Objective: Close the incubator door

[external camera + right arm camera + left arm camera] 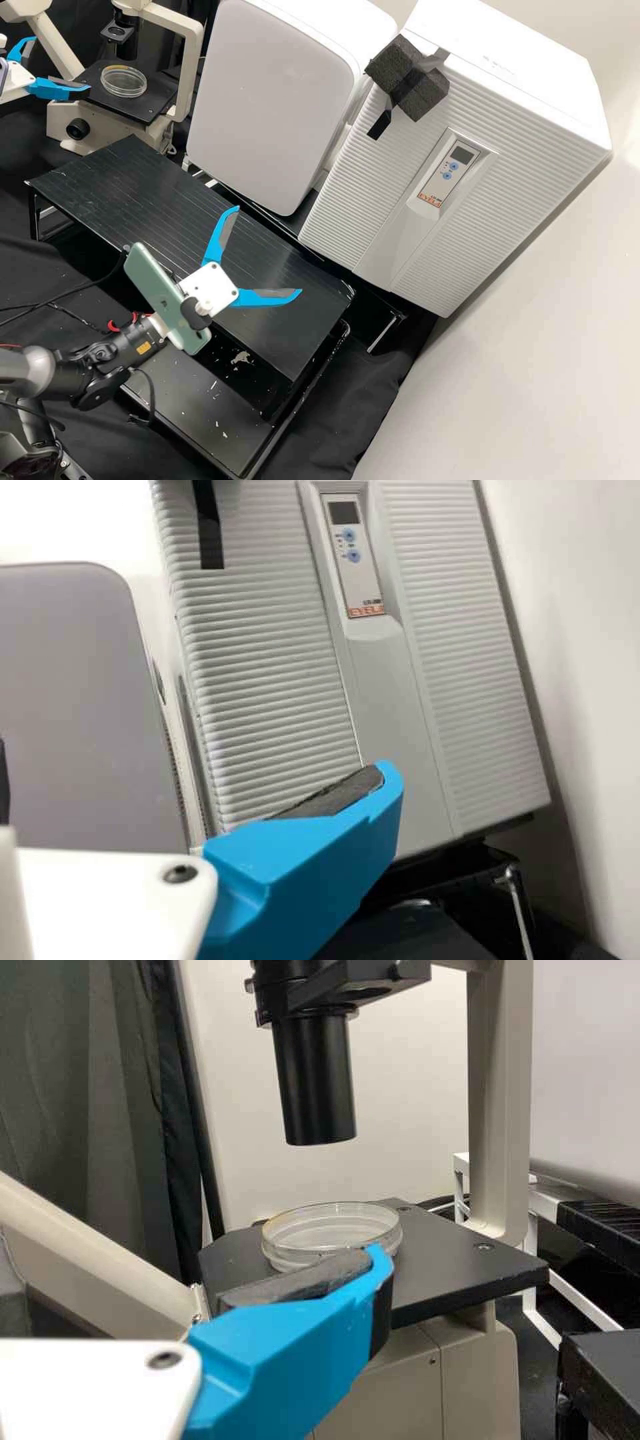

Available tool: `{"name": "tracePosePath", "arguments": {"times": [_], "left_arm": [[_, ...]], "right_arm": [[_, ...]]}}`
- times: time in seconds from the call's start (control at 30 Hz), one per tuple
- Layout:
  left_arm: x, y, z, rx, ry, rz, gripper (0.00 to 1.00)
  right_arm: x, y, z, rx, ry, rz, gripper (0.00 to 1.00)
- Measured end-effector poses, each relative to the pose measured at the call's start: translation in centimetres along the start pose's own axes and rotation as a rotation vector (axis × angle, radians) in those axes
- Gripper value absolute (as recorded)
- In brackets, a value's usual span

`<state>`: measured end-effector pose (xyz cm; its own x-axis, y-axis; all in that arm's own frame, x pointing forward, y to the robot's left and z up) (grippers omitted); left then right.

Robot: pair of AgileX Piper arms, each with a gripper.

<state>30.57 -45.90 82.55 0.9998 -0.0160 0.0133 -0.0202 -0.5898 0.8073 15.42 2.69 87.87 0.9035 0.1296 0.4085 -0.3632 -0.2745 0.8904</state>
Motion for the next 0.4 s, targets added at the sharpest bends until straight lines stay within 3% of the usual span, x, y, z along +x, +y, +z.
{"name": "tracePosePath", "arguments": {"times": [0.4], "left_arm": [[0.0, 0.0, 0.0, 0.0, 0.0, 0.0, 1.0]], "right_arm": [[-1.18, -1.0, 0.03, 0.027, -0.002, -0.047, 1.0]]}}
